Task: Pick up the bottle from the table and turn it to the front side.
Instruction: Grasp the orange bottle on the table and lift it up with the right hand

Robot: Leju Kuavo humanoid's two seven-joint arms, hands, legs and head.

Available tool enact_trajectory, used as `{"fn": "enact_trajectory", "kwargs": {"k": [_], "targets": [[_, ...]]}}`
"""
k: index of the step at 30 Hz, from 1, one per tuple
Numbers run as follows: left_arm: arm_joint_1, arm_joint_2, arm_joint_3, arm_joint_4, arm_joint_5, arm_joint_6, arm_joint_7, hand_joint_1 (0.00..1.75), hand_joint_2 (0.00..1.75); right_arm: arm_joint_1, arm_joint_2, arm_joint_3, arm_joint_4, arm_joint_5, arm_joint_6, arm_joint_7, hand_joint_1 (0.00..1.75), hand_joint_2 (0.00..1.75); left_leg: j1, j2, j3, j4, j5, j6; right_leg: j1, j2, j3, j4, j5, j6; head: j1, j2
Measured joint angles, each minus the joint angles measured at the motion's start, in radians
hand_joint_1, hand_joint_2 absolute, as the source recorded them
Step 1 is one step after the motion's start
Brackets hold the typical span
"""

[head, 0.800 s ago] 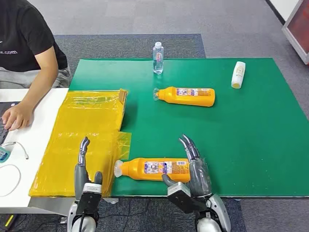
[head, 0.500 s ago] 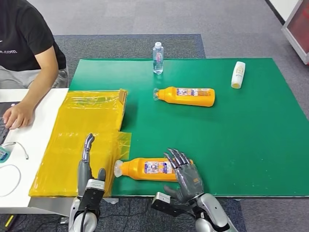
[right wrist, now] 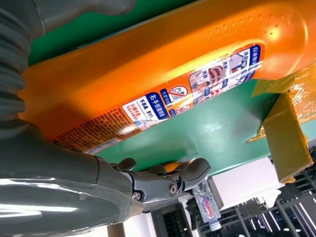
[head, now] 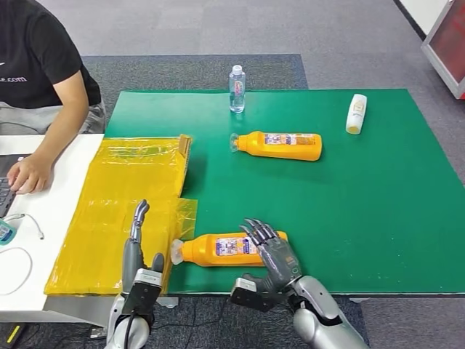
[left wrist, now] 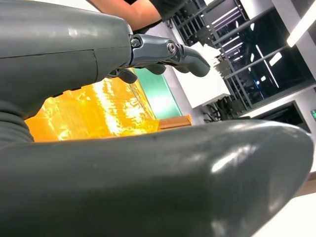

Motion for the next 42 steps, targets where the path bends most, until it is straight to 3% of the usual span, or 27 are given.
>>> {"fn": "enact_trajectory", "kwargs": {"k": [5, 10, 16, 17, 20, 21, 31, 42], "targets": [[-0.002, 0.000, -0.003, 0.007, 0.007, 0.000, -0.010, 0.00, 0.00, -0.036, -0.002, 0.013, 0.024, -0.002, 0.051, 0.003, 0.00, 1.75, 0.000, 0.000, 0.002, 0.000, 0.001, -0.001, 0.000, 0.001, 0.002, 0.000, 0.001, 0.000, 0.000, 0.000], [-0.011, 0.000, -0.005, 0.018, 0.017, -0.011, -0.022, 0.00, 0.00, -0.122, -0.035, 0.065, 0.059, 0.008, 0.233, 0.009, 0.00, 1.75, 0.000, 0.003, 0.007, 0.000, 0.000, 0.000, 0.000, 0.004, 0.005, 0.000, 0.002, -0.001, 0.000, 0.000], [-0.023, 0.000, -0.006, 0.038, 0.025, -0.013, -0.045, 0.00, 0.00, -0.251, -0.083, 0.160, 0.114, -0.007, 0.387, 0.010, 0.03, 1.75, 0.000, 0.005, 0.013, 0.000, -0.003, 0.004, 0.000, 0.004, 0.010, -0.001, 0.002, -0.001, 0.000, 0.000], [-0.024, 0.000, -0.006, 0.041, 0.026, -0.013, -0.048, 0.00, 0.00, -0.268, -0.088, 0.175, 0.122, -0.015, 0.401, 0.011, 0.21, 1.75, 0.000, 0.005, 0.013, 0.000, -0.003, 0.004, 0.000, 0.004, 0.010, -0.001, 0.002, -0.001, 0.000, 0.000], [-0.026, 0.000, -0.007, 0.051, 0.027, -0.011, -0.053, 0.00, 0.00, -0.303, -0.096, 0.208, 0.141, -0.042, 0.417, 0.030, 1.48, 1.75, 0.000, 0.004, 0.013, 0.000, -0.001, 0.005, 0.000, 0.004, 0.011, -0.001, 0.003, 0.000, 0.000, 0.000], [-0.026, 0.000, -0.008, 0.054, 0.027, -0.010, -0.054, 0.00, 0.00, -0.311, -0.097, 0.215, 0.146, -0.049, 0.416, 0.042, 1.75, 1.75, 0.000, 0.004, 0.013, 0.000, -0.001, 0.005, 0.000, 0.004, 0.012, -0.001, 0.004, 0.001, 0.000, 0.000], [-0.026, 0.000, -0.009, 0.060, 0.029, -0.009, -0.055, 0.00, 0.00, -0.345, -0.086, 0.262, 0.193, -0.051, 0.362, 0.108, 1.75, 1.75, 0.000, 0.001, 0.013, 0.000, 0.003, 0.004, -0.001, 0.001, 0.013, -0.002, 0.004, 0.002, 0.000, 0.000], [-0.024, 0.000, -0.009, 0.060, 0.019, -0.007, -0.055, 0.00, 0.00, -0.338, -0.080, 0.272, 0.200, -0.063, 0.312, 0.116, 1.75, 1.75, 0.000, 0.001, 0.013, 0.000, 0.002, 0.004, -0.001, 0.001, 0.013, -0.002, 0.004, 0.003, 0.000, 0.000]]}}
